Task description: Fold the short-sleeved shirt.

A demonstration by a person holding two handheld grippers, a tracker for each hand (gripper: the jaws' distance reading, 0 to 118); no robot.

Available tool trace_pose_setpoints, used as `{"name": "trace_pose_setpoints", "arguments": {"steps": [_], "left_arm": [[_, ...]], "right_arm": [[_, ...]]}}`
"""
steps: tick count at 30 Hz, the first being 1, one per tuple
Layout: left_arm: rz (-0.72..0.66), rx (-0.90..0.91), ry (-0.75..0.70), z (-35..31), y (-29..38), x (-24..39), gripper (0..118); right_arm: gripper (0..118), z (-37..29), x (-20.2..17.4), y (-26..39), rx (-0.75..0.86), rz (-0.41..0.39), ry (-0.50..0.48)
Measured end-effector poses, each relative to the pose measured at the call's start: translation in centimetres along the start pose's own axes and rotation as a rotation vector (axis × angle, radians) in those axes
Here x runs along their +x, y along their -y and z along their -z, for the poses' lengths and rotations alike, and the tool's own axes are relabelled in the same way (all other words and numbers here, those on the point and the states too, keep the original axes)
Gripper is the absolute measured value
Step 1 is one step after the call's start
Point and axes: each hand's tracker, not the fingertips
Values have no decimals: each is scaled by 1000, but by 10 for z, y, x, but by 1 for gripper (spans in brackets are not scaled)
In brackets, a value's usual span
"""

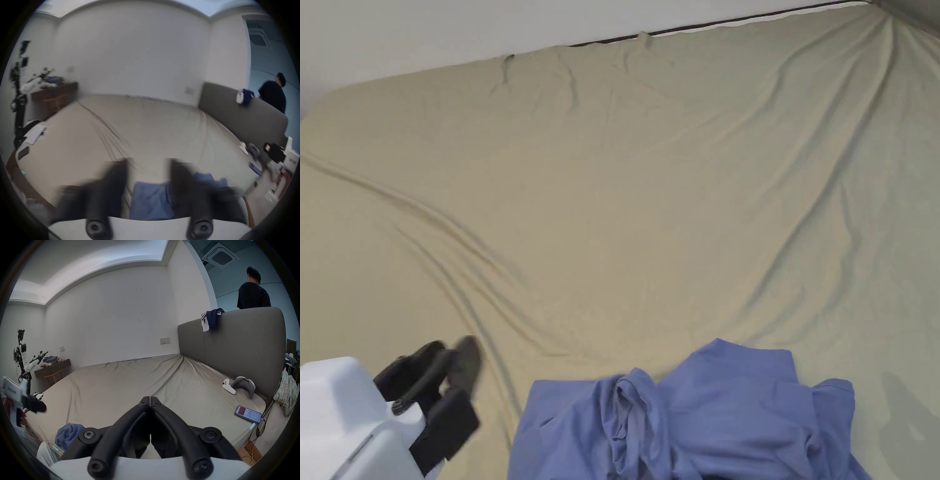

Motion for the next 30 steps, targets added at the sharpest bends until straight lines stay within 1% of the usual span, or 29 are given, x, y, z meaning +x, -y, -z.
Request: {"name": "trace_pose_setpoints", "arguments": {"steps": [2,3,4,5,6,7,9,15,16,17,21,27,30], "left_arm": [[-54,58,-53,-4,3,-1,0],[-44,-3,-17,-1,2,-1,0],[-63,-24,-12,0,4,-1,0],[-61,-7,-16,10,12,-5,0],[-28,-26,-13,17,17,-4,0],[16,-58,-6,25,24,-1,0],[40,-122,7,42,47,3,0],[54,-350,101,123,110,43,0],[34,-411,153,134,122,54,0],[43,-446,170,139,129,65,0],[123,-483,249,140,143,107,0],[141,-484,396,125,141,155,0],[58,-498,496,116,130,160,0]], "right_arm": [[0,-1,-2,0,5,-8,-4],[0,-2,-3,0,6,-8,-7],[0,-2,-3,-1,6,-10,-12],[0,-3,-3,-1,7,-13,-13],[0,-3,-4,-1,9,-19,-12],[0,-4,-4,-1,9,-22,-10],[0,-5,-3,-1,12,-19,-7],[0,-8,0,3,-2,-26,11],[0,-8,1,4,-6,-30,15],[0,-8,2,4,-10,-33,20],[0,-5,9,8,-27,-37,45],[0,0,11,9,-39,-41,50],[0,0,10,9,-37,-42,43]]}}
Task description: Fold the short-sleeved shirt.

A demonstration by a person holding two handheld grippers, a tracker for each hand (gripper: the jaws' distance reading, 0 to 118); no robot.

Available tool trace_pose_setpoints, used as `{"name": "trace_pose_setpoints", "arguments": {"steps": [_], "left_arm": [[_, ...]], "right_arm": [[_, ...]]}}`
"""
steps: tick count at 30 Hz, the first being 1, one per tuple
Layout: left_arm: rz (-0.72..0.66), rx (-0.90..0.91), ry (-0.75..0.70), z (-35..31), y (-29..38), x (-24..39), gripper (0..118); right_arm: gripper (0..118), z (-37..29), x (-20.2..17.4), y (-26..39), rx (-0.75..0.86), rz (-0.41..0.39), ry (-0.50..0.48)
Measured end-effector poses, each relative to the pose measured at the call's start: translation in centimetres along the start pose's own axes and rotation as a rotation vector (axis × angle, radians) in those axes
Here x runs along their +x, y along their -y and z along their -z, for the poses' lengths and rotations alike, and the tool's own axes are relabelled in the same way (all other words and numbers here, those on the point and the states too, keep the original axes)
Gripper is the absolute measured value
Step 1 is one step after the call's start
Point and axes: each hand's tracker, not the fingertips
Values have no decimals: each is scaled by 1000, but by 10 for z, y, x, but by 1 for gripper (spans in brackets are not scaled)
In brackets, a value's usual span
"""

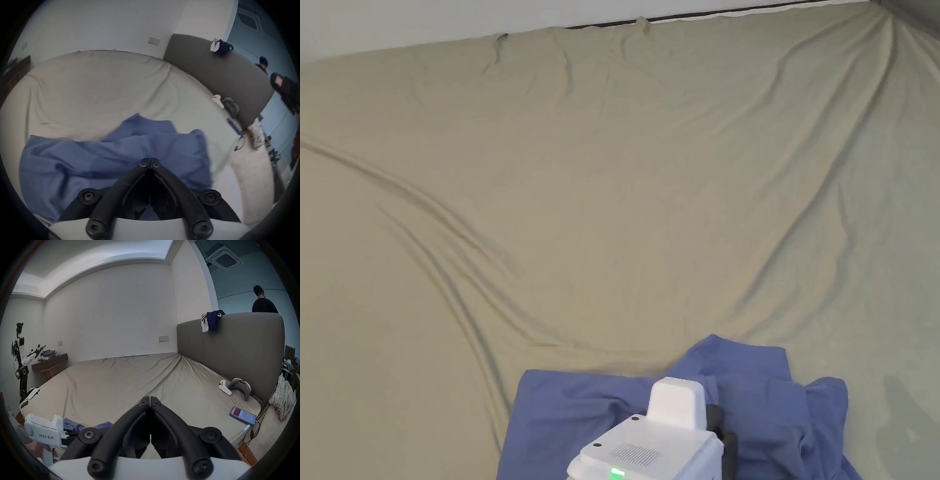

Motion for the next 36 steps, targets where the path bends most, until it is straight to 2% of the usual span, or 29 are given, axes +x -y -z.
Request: {"name": "trace_pose_setpoints", "arguments": {"steps": [2,5,10,11,12,13,14,15,16,17,18,19,21,26,29,31,34,35,36], "left_arm": [[-38,24,87,-22,-6,-2,0],[-64,63,124,-67,-18,-25,0],[-150,116,147,-145,-34,-109,0],[-149,121,166,-154,-37,-126,10],[-161,119,196,-164,-39,-149,30],[-162,101,198,-171,-40,-171,43],[-161,100,187,-175,-40,-188,43],[-175,68,158,-168,-39,-208,89],[-199,57,106,-162,-38,-227,118],[-239,76,138,-166,-46,-256,114],[-273,66,130,-159,-48,-276,115],[-337,30,108,-140,-38,-263,116],[-383,-23,140,-115,-35,-279,116],[-377,-160,222,-63,-24,-288,116],[-320,-217,261,-44,-19,-270,118],[-235,-172,262,-40,-21,-284,118],[-330,-225,291,-30,-29,-288,117],[-300,-208,286,-27,-25,-260,110],[-254,-216,314,-25,-24,-255,93]], "right_arm": [[0,0,-1,-1,3,-4,-4],[0,0,-4,-3,3,-9,-10],[0,1,-8,-5,2,-11,-16],[0,1,-9,-5,1,-13,-17],[0,1,-12,-6,-2,-15,-21],[0,1,-14,-6,-5,-15,-28],[0,2,-16,-6,-6,-16,-33],[0,2,-19,-7,-8,-20,-36],[0,3,-24,-9,-11,-27,-39],[0,4,-28,-11,-13,-34,-42],[0,4,-31,-12,-15,-38,-45],[0,4,-34,-13,-17,-43,-50],[0,3,-40,-14,-19,-60,-53],[0,5,-52,-22,-34,-90,-43],[0,4,-56,-27,-32,-92,-30],[0,5,-58,-29,-31,-94,-23],[0,8,-60,-31,-34,-105,-26],[0,9,-60,-31,-35,-109,-28],[0,9,-60,-31,-36,-112,-29]]}}
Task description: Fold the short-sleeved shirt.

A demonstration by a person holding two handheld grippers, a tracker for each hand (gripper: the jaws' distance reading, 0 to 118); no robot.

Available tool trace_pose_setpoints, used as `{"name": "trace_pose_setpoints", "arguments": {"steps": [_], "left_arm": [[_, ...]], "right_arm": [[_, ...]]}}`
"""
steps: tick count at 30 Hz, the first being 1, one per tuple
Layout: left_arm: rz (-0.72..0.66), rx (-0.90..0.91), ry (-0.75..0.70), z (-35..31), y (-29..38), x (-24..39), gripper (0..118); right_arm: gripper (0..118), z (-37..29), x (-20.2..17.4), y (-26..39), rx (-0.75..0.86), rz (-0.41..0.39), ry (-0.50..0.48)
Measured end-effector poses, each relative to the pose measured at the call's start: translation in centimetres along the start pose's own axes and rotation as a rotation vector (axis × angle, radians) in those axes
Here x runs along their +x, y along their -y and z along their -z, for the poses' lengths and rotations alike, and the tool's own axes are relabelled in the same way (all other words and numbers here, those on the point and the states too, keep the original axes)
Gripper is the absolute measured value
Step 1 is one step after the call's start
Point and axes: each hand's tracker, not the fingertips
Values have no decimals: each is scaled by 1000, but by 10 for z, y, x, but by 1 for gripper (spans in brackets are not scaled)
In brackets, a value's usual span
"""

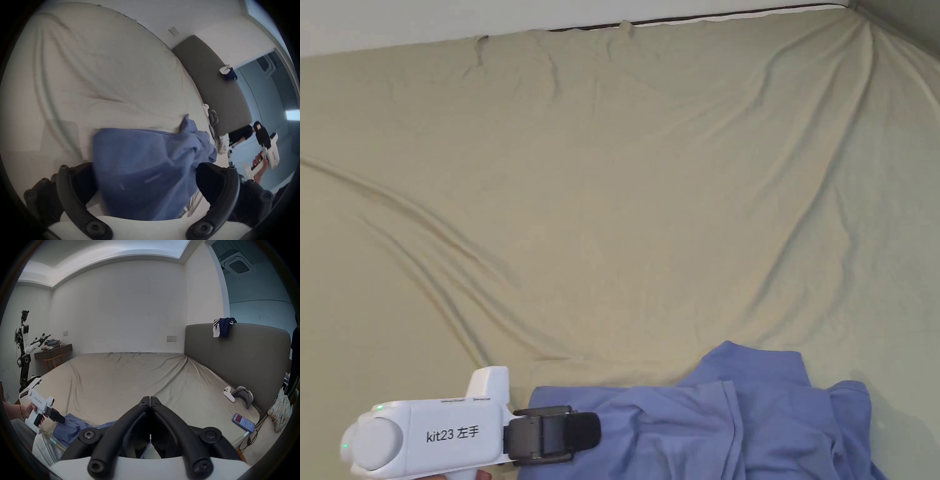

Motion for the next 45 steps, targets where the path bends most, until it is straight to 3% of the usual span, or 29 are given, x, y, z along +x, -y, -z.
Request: {"name": "trace_pose_setpoints", "arguments": {"steps": [1,2,5,9,15,21,26,28,30,33,34,37,38,39,45], "left_arm": [[2,-13,42,3,2,2,48],[-24,-9,-17,6,4,2,14],[-137,15,-15,10,14,-5,14],[-96,15,-37,-2,7,2,14],[-149,90,-73,-39,1,4,14],[-195,159,-340,-117,3,-9,14],[-162,67,-638,-156,0,-2,14],[-201,39,-659,-160,-8,7,14],[-190,33,-657,-151,-16,26,14],[-64,-40,-703,-127,-31,56,14],[-87,-84,-615,-115,-34,66,14],[-50,-113,-541,-82,-47,93,14],[85,-110,-703,-73,-55,100,14],[115,-131,-710,-62,-57,105,14],[165,-268,-550,19,-60,135,14]], "right_arm": [[0,0,0,0,0,0,-2],[0,1,0,0,0,4,-6],[0,0,3,-1,3,10,-8],[0,-2,10,-3,10,19,-5],[0,-2,15,-4,17,47,-12],[0,4,18,2,25,58,-33],[0,11,20,6,27,80,-48],[0,11,20,9,30,93,-52],[0,12,22,12,31,114,-61],[0,13,24,17,35,139,-78],[0,12,26,18,36,146,-82],[0,10,32,22,43,171,-86],[0,9,35,23,45,180,-85],[0,8,38,24,46,184,-82],[0,-2,59,30,52,217,-36]]}}
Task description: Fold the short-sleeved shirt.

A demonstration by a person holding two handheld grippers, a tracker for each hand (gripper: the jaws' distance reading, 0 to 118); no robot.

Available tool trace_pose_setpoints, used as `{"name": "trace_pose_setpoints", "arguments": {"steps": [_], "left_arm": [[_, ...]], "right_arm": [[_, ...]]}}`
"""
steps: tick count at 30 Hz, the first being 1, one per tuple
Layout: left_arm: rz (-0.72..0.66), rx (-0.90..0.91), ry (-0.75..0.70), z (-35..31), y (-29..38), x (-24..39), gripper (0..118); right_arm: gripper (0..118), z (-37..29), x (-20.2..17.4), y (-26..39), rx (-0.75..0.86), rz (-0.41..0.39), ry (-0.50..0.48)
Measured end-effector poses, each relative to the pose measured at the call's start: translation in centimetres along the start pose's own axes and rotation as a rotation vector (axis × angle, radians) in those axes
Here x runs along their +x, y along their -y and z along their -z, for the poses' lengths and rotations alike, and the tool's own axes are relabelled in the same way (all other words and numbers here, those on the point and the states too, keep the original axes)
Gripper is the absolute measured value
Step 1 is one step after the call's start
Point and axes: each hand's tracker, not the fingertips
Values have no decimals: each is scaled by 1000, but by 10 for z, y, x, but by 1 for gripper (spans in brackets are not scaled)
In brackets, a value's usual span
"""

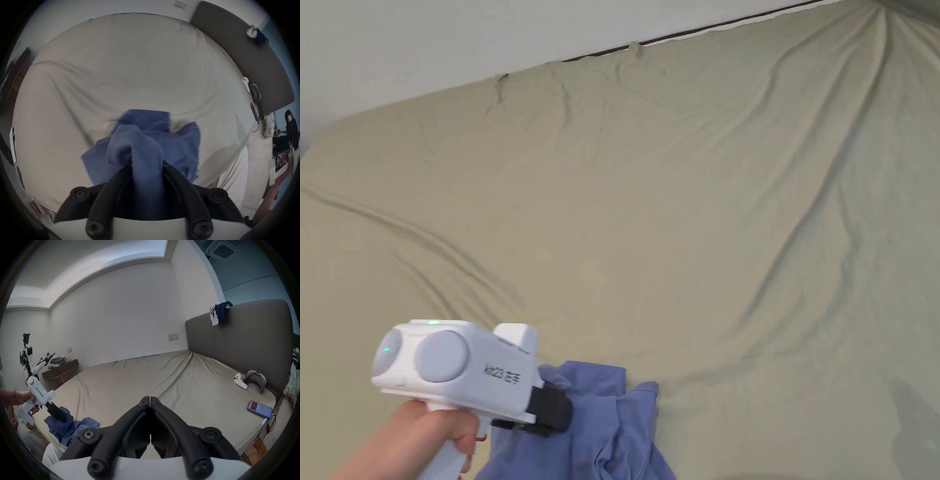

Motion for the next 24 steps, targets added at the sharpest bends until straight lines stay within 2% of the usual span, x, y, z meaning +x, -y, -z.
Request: {"name": "trace_pose_setpoints", "arguments": {"steps": [2,7,8,9,10,11,12,13,16,19,20,22,23,24], "left_arm": [[-6,-17,35,10,-8,16,13],[17,-25,-5,27,-16,25,15],[34,-13,0,25,-13,24,25],[44,20,38,17,-7,19,44],[44,65,78,7,0,21,69],[26,137,91,-4,9,18,99],[11,197,76,-16,17,17,108],[2,243,88,-33,26,13,109],[-102,455,107,-85,59,3,109],[-165,740,-29,-126,103,1,106],[-210,810,-135,-130,115,7,91],[-292,894,-253,-132,130,12,72],[-295,925,-300,-130,136,14,72],[-317,945,-360,-123,137,14,18]], "right_arm": [[0,-4,6,0,4,8,15],[0,-9,14,4,1,19,40],[0,-10,15,4,0,20,39],[0,-11,16,4,-1,21,36],[0,-11,16,4,-3,19,35],[0,-11,16,4,-4,16,38],[0,-12,16,4,-6,16,38],[0,-11,16,4,-8,18,38],[0,-9,13,4,-14,11,40],[0,-7,7,3,-17,6,33],[0,-6,4,3,-19,4,29],[0,-4,-1,1,-24,-10,24],[0,-3,-4,0,-25,-14,21],[0,-3,-6,-1,-24,-16,13]]}}
